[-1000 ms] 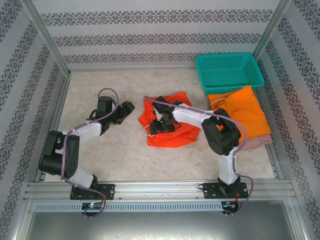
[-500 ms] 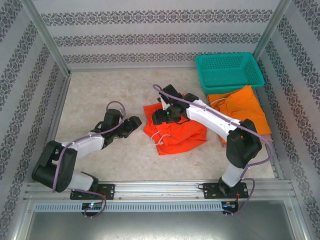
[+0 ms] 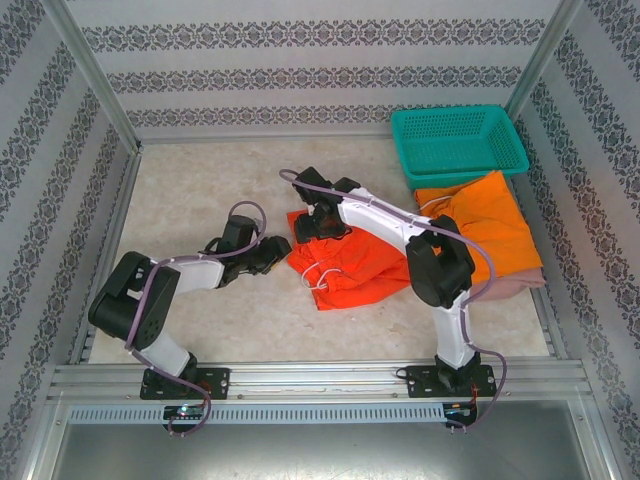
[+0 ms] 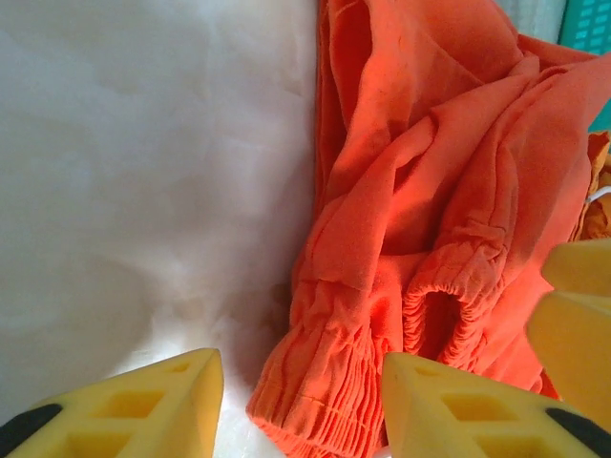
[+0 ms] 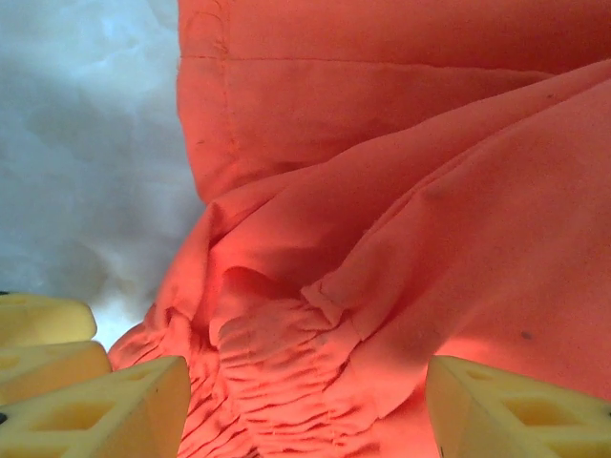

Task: Fold and stack the shorts

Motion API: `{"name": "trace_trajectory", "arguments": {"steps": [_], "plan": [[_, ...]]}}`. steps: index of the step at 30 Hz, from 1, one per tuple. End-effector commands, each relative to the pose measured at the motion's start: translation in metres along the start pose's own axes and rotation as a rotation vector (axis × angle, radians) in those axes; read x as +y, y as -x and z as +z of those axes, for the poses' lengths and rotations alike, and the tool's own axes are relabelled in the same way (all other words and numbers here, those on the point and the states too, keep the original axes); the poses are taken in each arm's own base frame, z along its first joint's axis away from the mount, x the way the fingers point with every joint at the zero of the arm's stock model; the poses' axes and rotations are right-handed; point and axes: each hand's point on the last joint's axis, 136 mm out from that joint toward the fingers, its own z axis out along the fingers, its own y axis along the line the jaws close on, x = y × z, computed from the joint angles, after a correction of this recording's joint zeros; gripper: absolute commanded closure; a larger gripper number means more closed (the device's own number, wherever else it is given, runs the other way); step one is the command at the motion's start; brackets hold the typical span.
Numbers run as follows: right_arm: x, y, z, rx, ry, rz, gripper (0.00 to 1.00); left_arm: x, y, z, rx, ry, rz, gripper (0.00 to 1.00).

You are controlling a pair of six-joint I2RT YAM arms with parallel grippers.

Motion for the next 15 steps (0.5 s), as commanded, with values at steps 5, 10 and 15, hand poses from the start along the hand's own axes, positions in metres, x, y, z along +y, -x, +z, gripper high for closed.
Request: {"name": "trace_trajectory", "arguments": {"steps": [5,10,15], "plan": [[-0.001,-0.001,0.019,0.046,-0.060,-0.030,0.33,-0.016,-0.001,0.017,0.023,-0.058,0.013,0.63],[-0.001,-0.005,0.034,0.075,-0.064,-0.027,0.32,-0.009,-0.001,0.024,0.028,-0.042,0.008,0.70],[0.000,-0.009,0.049,0.105,-0.064,-0.026,0.51,-0.009,0.000,0.027,0.026,-0.047,0.002,0.83]]}}
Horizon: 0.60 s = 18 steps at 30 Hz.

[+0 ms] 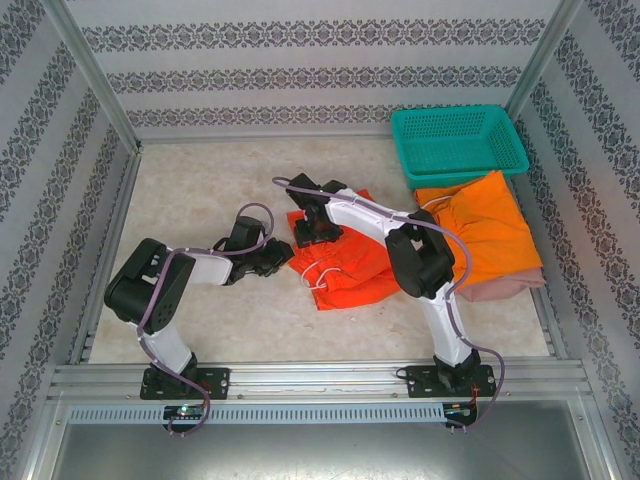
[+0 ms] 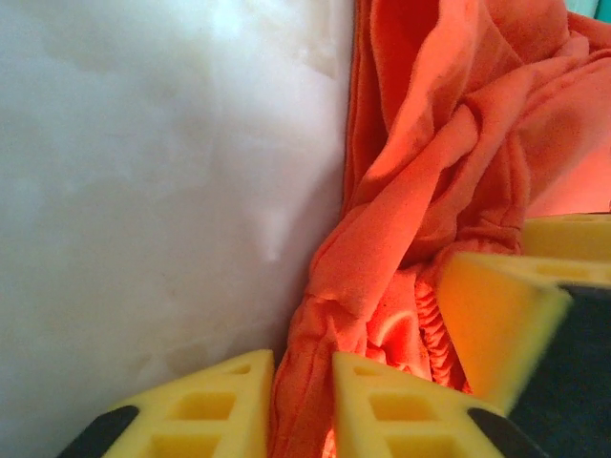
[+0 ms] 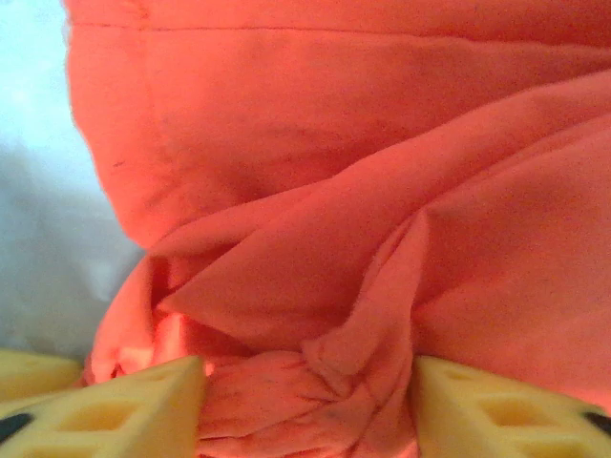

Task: Fold and stack the shorts

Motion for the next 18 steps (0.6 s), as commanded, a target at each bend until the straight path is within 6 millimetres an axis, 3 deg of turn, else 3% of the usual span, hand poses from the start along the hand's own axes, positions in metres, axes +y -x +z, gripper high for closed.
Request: {"name": "trace_trajectory", "arguments": {"steps": [1,8,11,18], "plan": [[0.006,-0.005,0.008,0.029,-0.012,-0.025,0.56,-0.017,0.005,0.003,-0.015,-0.049,0.025,0.86],[0.006,-0.004,0.002,0.015,-0.001,-0.023,0.91,-0.028,0.008,-0.001,-0.023,-0.064,0.045,0.99],[0.005,0.002,-0.021,-0.037,0.015,-0.020,0.96,-0.040,0.012,-0.008,-0.029,-0.072,0.072,1.00],[-0.004,0.013,-0.096,-0.198,0.087,0.025,0.96,-0.078,0.028,-0.026,-0.064,-0.087,0.160,1.00]]}}
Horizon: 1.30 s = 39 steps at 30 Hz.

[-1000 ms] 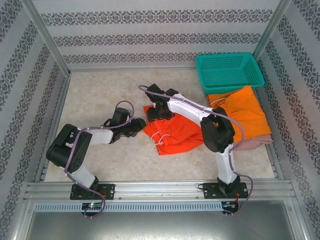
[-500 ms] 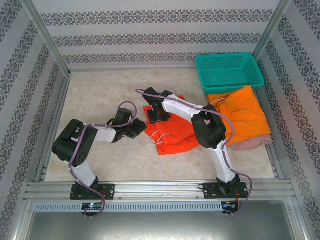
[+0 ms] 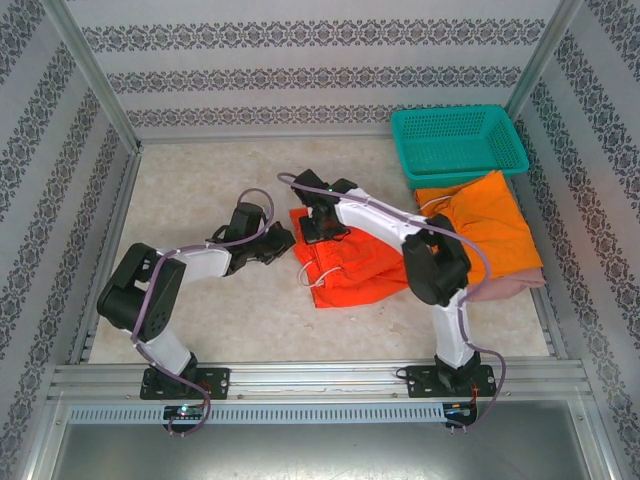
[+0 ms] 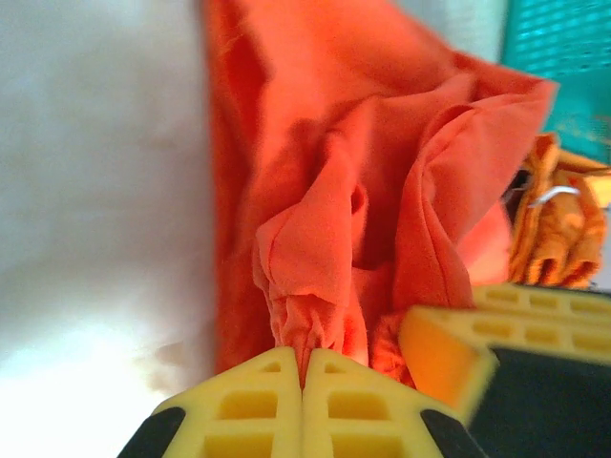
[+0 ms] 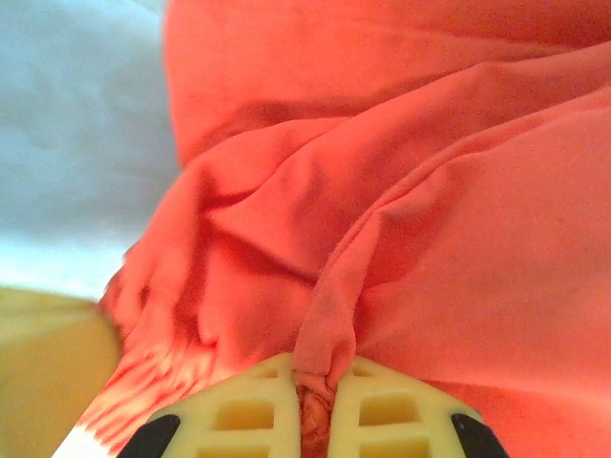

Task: Fold and stack the shorts

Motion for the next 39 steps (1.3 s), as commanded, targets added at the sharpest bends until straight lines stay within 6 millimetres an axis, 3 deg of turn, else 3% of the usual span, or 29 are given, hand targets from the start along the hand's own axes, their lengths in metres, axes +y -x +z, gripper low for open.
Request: {"name": "trace_trajectory", "arguments": {"steps": [1,4,8,15,19,21,26,29,32,35,39], "plan": [[0.000,0.019,-0.050,-0.125,0.055,0.033,0.96,-0.028,0.010,-0.008,-0.017,-0.019,0.089,1.00],[0.004,0.024,-0.065,-0.158,0.089,0.045,0.96,-0.037,0.018,-0.004,-0.011,-0.023,0.109,1.00],[0.014,0.029,-0.068,-0.166,0.133,0.059,0.94,-0.042,0.028,0.006,0.003,-0.019,0.116,1.00],[0.030,0.037,-0.040,-0.126,0.178,0.105,0.91,-0.010,0.034,0.022,0.030,0.026,0.062,0.96],[0.035,0.038,-0.015,-0.102,0.189,0.162,0.86,0.009,0.044,0.022,0.009,0.048,0.033,0.76],[0.040,0.038,0.000,-0.080,0.208,0.191,0.85,0.014,0.055,0.012,-0.031,0.044,0.018,0.60],[0.054,0.046,0.024,-0.057,0.277,0.259,0.72,0.030,0.079,-0.035,-0.168,0.075,-0.010,0.38],[0.059,0.053,0.035,-0.048,0.301,0.300,0.62,0.036,0.083,-0.066,-0.246,0.089,-0.024,0.30],[0.060,0.058,0.044,-0.030,0.332,0.337,0.51,0.021,0.077,-0.087,-0.282,0.051,0.001,0.28],[0.064,0.072,0.027,-0.045,0.409,0.350,0.38,0.000,0.067,-0.103,-0.292,-0.015,0.023,0.24],[0.058,0.095,-0.037,-0.160,0.469,0.330,0.15,-0.030,0.057,-0.120,-0.303,-0.079,0.054,0.16]]}}
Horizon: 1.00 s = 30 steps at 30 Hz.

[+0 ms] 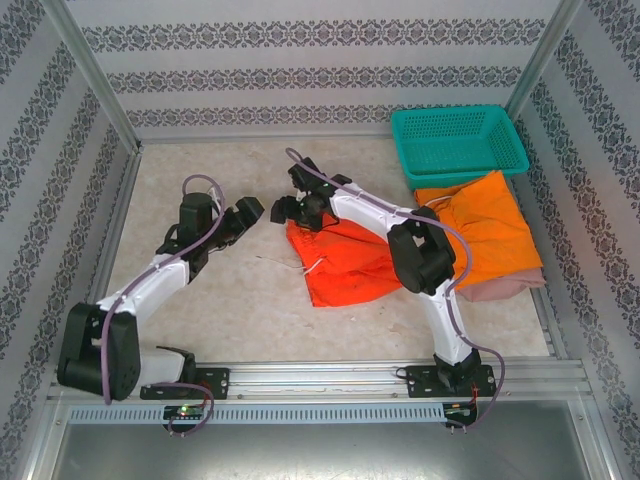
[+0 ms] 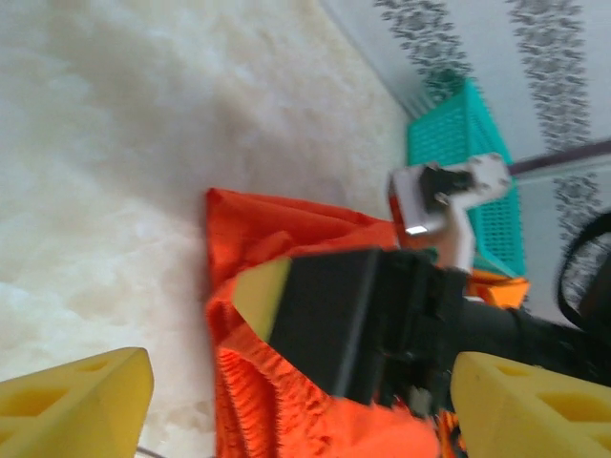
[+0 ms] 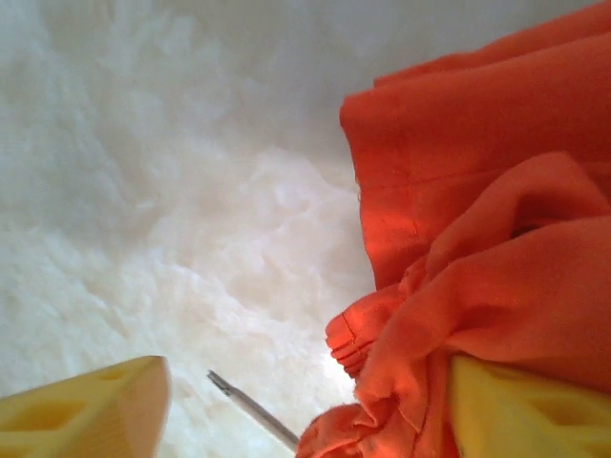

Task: Fold and stack the shorts

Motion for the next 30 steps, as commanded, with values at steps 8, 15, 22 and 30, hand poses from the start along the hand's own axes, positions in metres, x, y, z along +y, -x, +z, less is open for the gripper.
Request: {"name": "trace_trajectory", "arguments": {"steps": [8,15,22,30], "plan": [[-0.010,0.023,-0.155,-0.242,0.101,-0.008,0.03,-0.087,-0.053,0.009,0.091,-0.173,0.034,0.09],[-0.091,-0.023,-0.164,-0.226,0.061,0.109,0.02,-0.083,-0.109,0.042,0.238,-0.097,0.109,0.14],[-0.128,-0.044,-0.150,-0.199,0.048,0.160,0.03,-0.027,-0.150,0.050,0.318,0.079,0.150,0.32],[-0.135,-0.045,-0.144,-0.189,0.047,0.167,0.02,0.006,-0.178,0.066,0.381,0.155,0.144,0.36]]}}
